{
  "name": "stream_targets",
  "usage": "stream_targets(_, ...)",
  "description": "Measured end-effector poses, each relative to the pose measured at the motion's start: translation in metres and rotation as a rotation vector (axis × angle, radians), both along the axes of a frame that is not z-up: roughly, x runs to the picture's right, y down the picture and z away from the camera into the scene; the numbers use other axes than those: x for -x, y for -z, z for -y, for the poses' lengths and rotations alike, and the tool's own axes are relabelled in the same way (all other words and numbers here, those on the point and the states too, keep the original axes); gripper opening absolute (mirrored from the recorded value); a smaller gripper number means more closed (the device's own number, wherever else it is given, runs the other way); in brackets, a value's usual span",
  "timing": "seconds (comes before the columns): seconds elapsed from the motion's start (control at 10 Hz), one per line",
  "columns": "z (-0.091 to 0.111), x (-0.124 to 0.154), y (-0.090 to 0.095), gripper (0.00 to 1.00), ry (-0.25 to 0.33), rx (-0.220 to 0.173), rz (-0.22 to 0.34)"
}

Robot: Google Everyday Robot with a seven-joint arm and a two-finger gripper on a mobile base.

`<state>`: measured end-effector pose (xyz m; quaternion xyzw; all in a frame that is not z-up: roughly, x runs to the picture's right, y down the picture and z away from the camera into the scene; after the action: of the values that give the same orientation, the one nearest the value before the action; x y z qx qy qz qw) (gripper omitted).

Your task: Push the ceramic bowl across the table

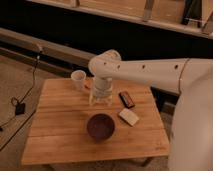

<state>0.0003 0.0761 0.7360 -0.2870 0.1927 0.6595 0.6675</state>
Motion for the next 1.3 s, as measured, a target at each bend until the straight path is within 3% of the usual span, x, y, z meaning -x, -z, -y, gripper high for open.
stream_targets(0.3,0.002,-0.039,-0.019,0.65,0.011,-0.002,-0.071)
stream_targets(0.5,0.000,-0.053,-0.038,0.65,0.061,0.011,-0.139)
stream_targets(0.9,-0.007,-0.044,-0.069,0.65,0.216,0.037,-0.218)
stream_targets(1.3,-0.018,-0.030,-0.093,0.65,0.309,0.058,-0.258)
